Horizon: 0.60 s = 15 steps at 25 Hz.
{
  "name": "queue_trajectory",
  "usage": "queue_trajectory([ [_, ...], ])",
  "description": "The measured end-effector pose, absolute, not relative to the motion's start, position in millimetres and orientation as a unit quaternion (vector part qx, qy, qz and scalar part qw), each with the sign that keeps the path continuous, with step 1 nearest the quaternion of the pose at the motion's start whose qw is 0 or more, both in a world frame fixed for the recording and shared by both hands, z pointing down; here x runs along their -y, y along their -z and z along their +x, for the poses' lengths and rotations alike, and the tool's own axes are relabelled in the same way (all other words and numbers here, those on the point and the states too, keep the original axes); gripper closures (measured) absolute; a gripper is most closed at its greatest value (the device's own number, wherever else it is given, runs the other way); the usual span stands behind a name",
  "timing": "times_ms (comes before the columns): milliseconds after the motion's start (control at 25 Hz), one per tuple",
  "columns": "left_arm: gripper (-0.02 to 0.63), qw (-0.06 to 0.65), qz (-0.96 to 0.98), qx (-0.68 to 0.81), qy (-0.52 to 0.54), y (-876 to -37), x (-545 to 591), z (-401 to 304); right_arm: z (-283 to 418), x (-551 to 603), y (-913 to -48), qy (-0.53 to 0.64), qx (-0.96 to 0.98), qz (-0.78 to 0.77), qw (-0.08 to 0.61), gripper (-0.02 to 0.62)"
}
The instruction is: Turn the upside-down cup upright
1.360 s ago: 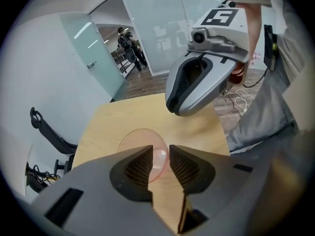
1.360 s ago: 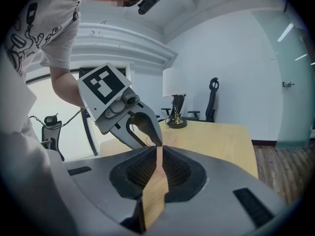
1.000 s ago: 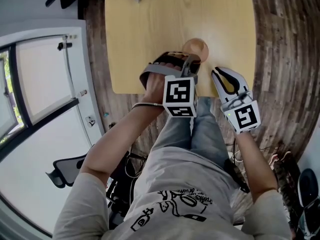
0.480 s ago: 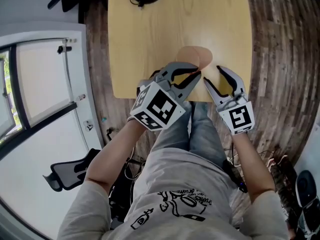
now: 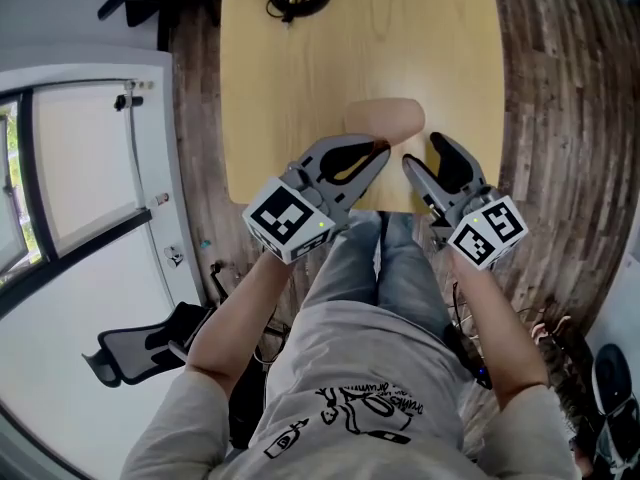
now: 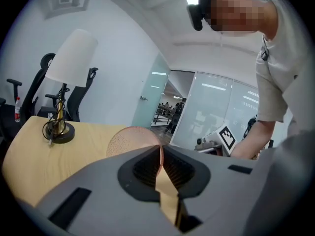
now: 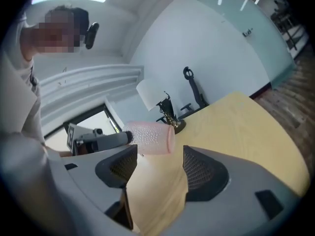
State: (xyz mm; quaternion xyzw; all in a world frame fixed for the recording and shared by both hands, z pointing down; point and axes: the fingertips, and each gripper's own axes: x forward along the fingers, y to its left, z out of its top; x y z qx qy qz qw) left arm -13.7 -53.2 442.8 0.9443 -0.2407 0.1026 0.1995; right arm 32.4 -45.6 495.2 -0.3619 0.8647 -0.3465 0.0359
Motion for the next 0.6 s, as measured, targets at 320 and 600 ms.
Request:
queue_trajectory([
  [320, 0.584, 0.209, 0.942, 0.253, -0.066, -458.8, 50.8, -14.1, 27.1, 57.4, -500.4, 0.517, -0.769, -0.336, 0.169, 0.318],
  [600, 0.584, 0.205, 0.948, 0.241, -0.036, -460.0, 41.8, -8.8, 19.2, 59.9, -499.2, 0.597, -0.697, -0.292, 0.269, 0.299],
])
